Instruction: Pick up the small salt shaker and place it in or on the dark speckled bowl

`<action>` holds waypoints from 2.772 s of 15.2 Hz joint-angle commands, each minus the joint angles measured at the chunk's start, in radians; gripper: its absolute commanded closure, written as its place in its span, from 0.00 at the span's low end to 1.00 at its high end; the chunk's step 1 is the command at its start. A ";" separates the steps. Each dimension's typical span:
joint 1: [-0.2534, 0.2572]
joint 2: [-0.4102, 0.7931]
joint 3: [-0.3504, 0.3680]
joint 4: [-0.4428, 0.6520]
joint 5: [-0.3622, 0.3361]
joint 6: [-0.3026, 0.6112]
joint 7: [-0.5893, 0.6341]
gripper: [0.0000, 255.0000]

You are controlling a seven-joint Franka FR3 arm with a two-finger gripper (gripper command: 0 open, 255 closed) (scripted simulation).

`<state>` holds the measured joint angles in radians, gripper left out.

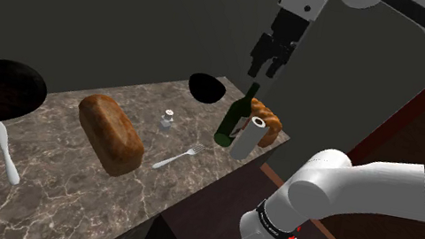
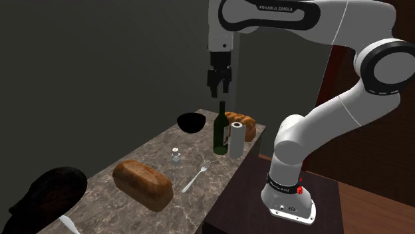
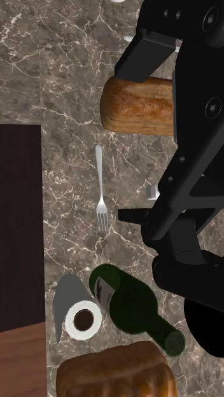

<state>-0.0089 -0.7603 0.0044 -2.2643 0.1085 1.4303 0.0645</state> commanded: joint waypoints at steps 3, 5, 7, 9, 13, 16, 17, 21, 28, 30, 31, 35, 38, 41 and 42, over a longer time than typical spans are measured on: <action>0.000 0.029 0.008 -0.038 -0.001 0.071 -0.002 0.00; 0.001 0.064 0.016 -0.070 -0.003 0.143 -0.004 0.00; 0.001 0.105 0.024 -0.097 -0.004 0.215 -0.005 0.00; 0.001 0.151 0.032 -0.119 -0.006 0.287 -0.006 0.00; 0.001 0.259 0.047 -0.144 -0.012 0.428 -0.005 0.00; 0.000 0.352 0.057 -0.148 -0.019 0.531 -0.002 0.00; -0.001 0.385 0.060 -0.146 -0.022 0.564 -0.001 0.00; -0.004 0.524 0.072 -0.124 -0.038 0.689 0.008 0.00; -0.006 0.787 0.082 -0.031 -0.085 0.871 0.037 0.00; -0.005 0.865 0.082 0.009 -0.103 0.913 0.048 0.00; -0.004 0.903 0.081 0.030 -0.112 0.931 0.053 0.00; -0.002 0.960 0.079 0.038 -0.122 0.981 0.060 0.00; -0.001 0.990 0.077 0.031 -0.126 1.018 0.063 0.00; 0.000 1.006 0.077 0.028 -0.128 1.038 0.064 0.00; 0.000 1.006 0.077 0.028 -0.128 1.038 0.064 0.00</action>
<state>-0.0089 0.2440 0.0812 -2.2363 -0.0195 2.4652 0.1287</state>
